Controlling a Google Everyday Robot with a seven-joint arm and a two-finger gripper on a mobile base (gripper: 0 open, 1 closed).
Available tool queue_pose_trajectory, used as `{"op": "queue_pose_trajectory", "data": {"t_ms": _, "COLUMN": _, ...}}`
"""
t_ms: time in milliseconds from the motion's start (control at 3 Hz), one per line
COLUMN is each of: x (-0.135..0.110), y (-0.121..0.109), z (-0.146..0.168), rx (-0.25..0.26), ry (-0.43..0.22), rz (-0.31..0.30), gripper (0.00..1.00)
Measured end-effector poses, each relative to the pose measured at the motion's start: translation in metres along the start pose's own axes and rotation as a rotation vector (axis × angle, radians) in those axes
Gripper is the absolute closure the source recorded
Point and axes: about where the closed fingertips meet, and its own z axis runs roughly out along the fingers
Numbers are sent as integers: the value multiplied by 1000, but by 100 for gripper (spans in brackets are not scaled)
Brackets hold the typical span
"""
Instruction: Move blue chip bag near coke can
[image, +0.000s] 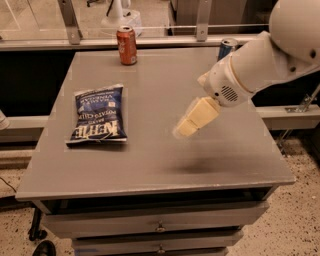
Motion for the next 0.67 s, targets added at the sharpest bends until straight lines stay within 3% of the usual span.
{"op": "queue_pose_trajectory", "data": {"t_ms": 667, "x": -82, "y": -10, "z": 73, "rx": 4, "ry": -305, "rz": 130, "gripper": 0}}
